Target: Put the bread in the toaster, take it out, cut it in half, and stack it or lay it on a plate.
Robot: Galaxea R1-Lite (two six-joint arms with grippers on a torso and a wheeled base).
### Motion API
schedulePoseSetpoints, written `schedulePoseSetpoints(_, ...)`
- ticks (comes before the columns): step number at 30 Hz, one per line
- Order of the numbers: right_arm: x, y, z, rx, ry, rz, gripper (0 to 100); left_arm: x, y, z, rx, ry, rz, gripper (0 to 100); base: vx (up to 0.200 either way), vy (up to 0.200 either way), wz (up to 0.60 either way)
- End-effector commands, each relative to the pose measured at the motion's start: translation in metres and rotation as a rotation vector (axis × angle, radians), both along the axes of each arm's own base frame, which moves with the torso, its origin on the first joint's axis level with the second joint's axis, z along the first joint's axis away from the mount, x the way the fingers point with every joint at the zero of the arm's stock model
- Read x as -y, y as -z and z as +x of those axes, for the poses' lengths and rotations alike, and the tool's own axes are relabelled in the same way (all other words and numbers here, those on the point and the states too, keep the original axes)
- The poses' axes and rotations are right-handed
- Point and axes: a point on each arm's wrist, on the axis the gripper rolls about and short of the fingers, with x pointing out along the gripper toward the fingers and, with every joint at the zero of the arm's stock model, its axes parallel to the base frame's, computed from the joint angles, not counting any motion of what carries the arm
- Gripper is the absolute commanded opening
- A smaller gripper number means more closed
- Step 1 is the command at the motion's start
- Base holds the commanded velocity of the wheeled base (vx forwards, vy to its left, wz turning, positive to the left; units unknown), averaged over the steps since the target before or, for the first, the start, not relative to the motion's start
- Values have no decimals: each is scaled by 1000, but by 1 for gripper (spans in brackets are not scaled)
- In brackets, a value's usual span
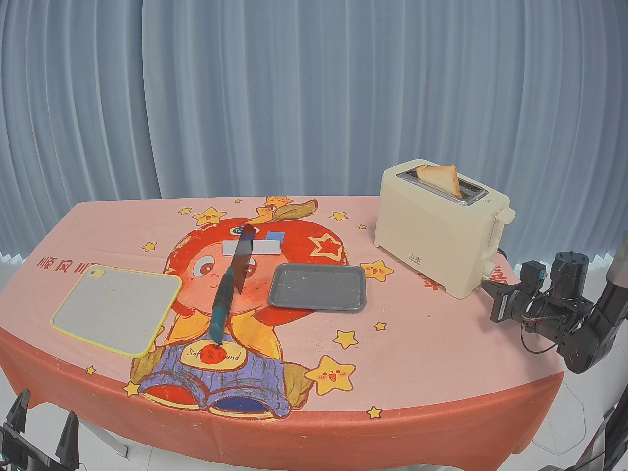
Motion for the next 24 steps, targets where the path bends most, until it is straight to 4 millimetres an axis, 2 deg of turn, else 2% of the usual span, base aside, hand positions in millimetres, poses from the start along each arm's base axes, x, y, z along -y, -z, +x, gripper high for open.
schedulePoseSetpoints(1, 0, 0, -1, -1, -2, 0, 0, 0, 5, 1, -12, -1, 0, 100, 0, 0, 0)
schedulePoseSetpoints(13, -5, -10, -7, 98, -13, -11, 0, 0, 5, 1, -12, -1, 0, 100, 0, 0, 0)
schedulePoseSetpoints(24, -4, -47, -18, 219, -15, 3, 0, 0, 5, 1, -12, -1, 0, 100, 0, 0, 0)
